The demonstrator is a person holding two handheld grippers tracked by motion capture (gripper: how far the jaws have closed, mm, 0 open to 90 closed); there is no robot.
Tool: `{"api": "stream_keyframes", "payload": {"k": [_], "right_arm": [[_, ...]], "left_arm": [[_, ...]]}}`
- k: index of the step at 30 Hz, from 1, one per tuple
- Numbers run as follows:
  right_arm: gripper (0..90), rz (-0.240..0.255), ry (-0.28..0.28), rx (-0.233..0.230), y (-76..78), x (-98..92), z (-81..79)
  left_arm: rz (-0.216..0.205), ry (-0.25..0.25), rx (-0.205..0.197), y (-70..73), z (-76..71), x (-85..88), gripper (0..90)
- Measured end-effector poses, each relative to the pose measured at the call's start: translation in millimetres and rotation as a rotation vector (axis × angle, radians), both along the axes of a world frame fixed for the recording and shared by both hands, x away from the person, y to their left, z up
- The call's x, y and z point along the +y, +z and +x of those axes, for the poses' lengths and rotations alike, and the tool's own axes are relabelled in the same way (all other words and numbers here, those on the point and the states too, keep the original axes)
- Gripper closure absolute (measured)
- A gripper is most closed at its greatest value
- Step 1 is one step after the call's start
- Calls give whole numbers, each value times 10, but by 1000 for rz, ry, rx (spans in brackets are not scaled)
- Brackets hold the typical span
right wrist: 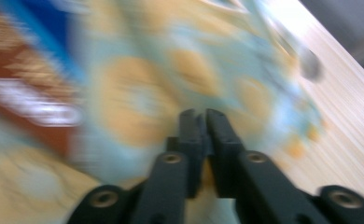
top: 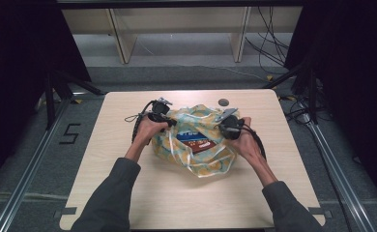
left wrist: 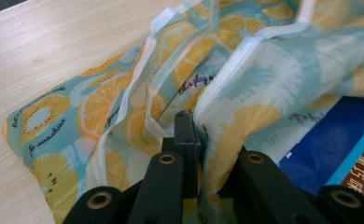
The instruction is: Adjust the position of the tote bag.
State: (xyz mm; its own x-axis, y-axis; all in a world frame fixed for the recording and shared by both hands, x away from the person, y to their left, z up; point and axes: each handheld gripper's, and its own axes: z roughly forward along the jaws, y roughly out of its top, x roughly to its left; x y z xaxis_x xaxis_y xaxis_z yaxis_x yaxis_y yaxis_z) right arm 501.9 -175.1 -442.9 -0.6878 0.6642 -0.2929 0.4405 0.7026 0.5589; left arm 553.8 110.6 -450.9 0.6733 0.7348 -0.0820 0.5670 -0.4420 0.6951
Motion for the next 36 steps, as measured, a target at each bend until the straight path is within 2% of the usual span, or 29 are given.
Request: {"api": "stream_keyframes", "payload": {"k": [1,2,3,4,5,6,8,10,11,12,13,14,15,16,17,18,19,20,21,23,24,25,26,27,30,32,35,36], "right_arm": [[873,0,0,0,0,0,0],[893,-9,-32,-2,-28,-71,79],[900,-68,-106,8,-128,-179,211],[900,-71,-116,34,-192,-229,268],[900,-38,-123,78,-248,-265,302],[900,-27,-145,91,-281,-283,309],[900,-22,-142,92,-253,-291,289],[887,29,-111,92,-153,-309,248],[882,65,-97,67,-90,-328,232],[879,116,-88,70,-14,-340,205],[879,116,-88,70,-14,-340,205],[879,190,-89,93,67,-336,160],[879,246,-78,68,125,-324,121],[884,307,-42,67,247,-258,36],[884,307,-42,67,247,-258,36],[900,326,27,86,304,-133,-50],[900,328,95,85,294,-59,-69],[900,308,111,129,280,33,-116],[900,290,149,149,231,135,-145],[900,222,182,170,127,321,-187],[900,222,182,170,127,321,-187],[900,114,186,138,43,437,-168],[900,66,165,151,24,467,-149],[900,37,154,125,-1,465,-98],[900,-29,22,63,-22,361,72],[900,3,-48,81,-46,251,203],[900,31,-79,75,-57,178,299],[900,91,-94,90,-51,99,352]], "left_arm": [[0,0,0,0,0,0,847],[0,-6,3,1,-7,-9,847],[7,-13,4,-1,-10,-20,859],[10,-23,5,-14,-17,-54,860],[15,-31,7,-18,-18,-70,858],[17,-33,5,-24,-23,-91,856],[34,-48,11,-32,-18,-105,852],[17,-30,16,-55,-11,-118,842],[19,-31,16,-60,-6,-114,836],[14,-29,20,-58,-6,-112,830],[14,-29,20,-58,-6,-112,827],[2,-24,19,-53,-10,-112,827],[7,-28,19,-35,-10,-106,827],[2,-16,6,-29,-17,-122,834],[2,-16,6,-29,-17,-122,840],[14,-25,13,-12,-10,-126,848],[2,-15,16,-17,-12,-139,855],[2,-15,16,-17,-12,-139,860],[7,-14,14,-20,-11,-146,865],[14,-24,17,-28,-15,-158,872],[14,-24,17,-28,-15,-158,876],[5,-23,8,-28,-21,-154,878],[1,-22,9,-20,-25,-146,879],[-2,-25,5,-10,-28,-135,879],[-17,-32,7,9,-39,-120,876],[-19,-48,6,19,-59,-150,872],[-12,-57,1,13,-65,-191,870],[7,-56,10,3,-61,-209,869]]}}
